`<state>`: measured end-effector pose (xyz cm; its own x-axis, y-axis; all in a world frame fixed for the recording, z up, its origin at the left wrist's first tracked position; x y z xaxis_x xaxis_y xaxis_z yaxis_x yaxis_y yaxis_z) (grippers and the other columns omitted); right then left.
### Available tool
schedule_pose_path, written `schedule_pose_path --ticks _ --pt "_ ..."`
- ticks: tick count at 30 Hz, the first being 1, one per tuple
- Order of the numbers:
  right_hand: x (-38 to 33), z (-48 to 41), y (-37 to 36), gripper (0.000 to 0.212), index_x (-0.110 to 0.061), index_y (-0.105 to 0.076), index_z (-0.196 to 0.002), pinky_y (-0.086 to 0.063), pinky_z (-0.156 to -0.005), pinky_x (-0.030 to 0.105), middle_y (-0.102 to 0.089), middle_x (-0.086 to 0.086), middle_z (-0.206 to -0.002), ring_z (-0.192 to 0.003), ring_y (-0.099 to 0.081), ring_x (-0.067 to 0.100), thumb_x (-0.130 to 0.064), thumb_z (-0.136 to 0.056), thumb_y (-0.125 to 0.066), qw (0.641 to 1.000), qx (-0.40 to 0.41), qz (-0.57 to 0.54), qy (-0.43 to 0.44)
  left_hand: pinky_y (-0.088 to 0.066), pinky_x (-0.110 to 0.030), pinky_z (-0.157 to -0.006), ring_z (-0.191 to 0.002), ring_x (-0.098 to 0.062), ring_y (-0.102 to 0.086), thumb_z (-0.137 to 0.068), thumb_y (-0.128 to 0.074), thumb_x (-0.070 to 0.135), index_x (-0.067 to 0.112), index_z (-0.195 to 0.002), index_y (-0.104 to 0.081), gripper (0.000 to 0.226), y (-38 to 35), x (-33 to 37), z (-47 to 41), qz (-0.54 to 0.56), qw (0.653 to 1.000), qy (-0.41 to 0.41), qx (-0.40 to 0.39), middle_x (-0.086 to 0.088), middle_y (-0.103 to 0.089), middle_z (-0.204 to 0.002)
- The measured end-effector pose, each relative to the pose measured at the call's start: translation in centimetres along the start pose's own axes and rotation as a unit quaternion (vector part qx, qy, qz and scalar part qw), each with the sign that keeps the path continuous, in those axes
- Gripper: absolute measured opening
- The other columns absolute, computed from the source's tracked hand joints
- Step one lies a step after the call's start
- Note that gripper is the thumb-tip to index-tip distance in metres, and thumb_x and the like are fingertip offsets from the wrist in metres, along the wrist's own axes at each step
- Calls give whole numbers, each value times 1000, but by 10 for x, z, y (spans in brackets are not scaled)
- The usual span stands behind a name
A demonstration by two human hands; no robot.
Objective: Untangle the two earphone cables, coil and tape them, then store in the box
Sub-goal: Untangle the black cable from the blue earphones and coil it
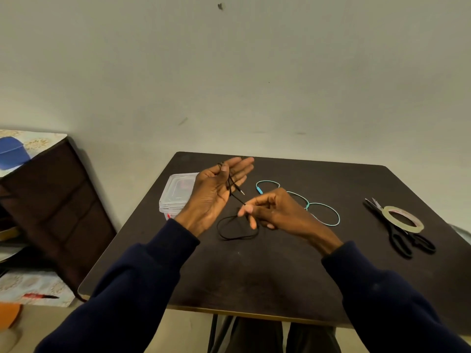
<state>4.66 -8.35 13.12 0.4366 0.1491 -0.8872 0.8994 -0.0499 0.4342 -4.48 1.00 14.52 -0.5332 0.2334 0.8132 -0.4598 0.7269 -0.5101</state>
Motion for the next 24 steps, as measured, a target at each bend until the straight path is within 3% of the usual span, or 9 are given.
schedule_pose_path --ticks 4,7,10,12,15,20,24 --pt "-12 16 1 17 -11 -78 -99 -38 -51 15 -71 -3 -65 -48 -52 3 -21 -96 -65 992 3 120 28 -45 -44 -109 -118 -35 -65 -109 -34 12 -7 -121 -56 32 -6 -9 4 -147 989 15 5 -23 -68 -124" --pt "-34 21 19 12 -12 -80 -94 -50 -60 19 -74 -4 -69 -61 -67 7 -17 -93 -69 981 44 174 67 -55 -40 -91 -94 -34 -70 -108 -32 6 -4 -107 -64 34 -10 -25 7 -247 966 72 10 -22 -73 -101" --pt "-54 19 35 12 -11 -80 -96 -47 -61 11 -74 -7 -75 -67 -69 3 -10 -92 -69 969 73 215 98 -50 -35 -66 -62 -27 -59 -104 -31 4 -4 -94 -66 37 -24 -39 17 -263 956 124 -34 -18 -68 -73" --pt "-63 17 42 13 -13 -80 -96 -52 -62 18 -76 -8 -80 -73 -71 4 -9 -90 -70 960 100 234 117 -42 -31 -57 -50 -17 -40 -103 -30 6 -3 -94 -66 39 -32 -41 23 -225 965 127 -43 -9 -51 -59" --pt "-68 12 53 10 -13 -80 -93 -53 -69 18 -76 -7 -85 -79 -71 6 -10 -90 -71 957 136 222 128 -31 -23 -49 -47 -7 -25 -103 -31 9 -2 -95 -65 37 -36 -38 27 -165 977 124 -49 -4 -35 -59" --pt "-73 2 62 8 -12 -79 -93 -56 -71 22 -76 -5 -82 -76 -72 9 -16 -88 -74 957 161 194 145 -20 -18 -44 -45 -2 -26 -106 -37 25 2 -94 -61 35 -42 -32 31 -50 986 136 -87 -7 -55 -71" --pt "-60 -13 68 13 -14 -79 -95 -59 -75 39 -76 -1 -76 -74 -73 15 -22 -91 -70 964 188 140 122 -24 -12 -40 -48 -3 -38 -106 -37 16 1 -97 -52 23 -48 -23 30 -9 986 126 -114 -15 -64 -86"
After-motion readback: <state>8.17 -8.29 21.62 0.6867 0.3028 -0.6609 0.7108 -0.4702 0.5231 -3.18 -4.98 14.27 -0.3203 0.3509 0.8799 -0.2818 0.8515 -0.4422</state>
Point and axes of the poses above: each hand's wrist, its own z-axis away from the middle knuckle, its own y-axis out of the back of the hand, x = y × z, the point moved 8 cm from there along -z, towards the middle knuckle
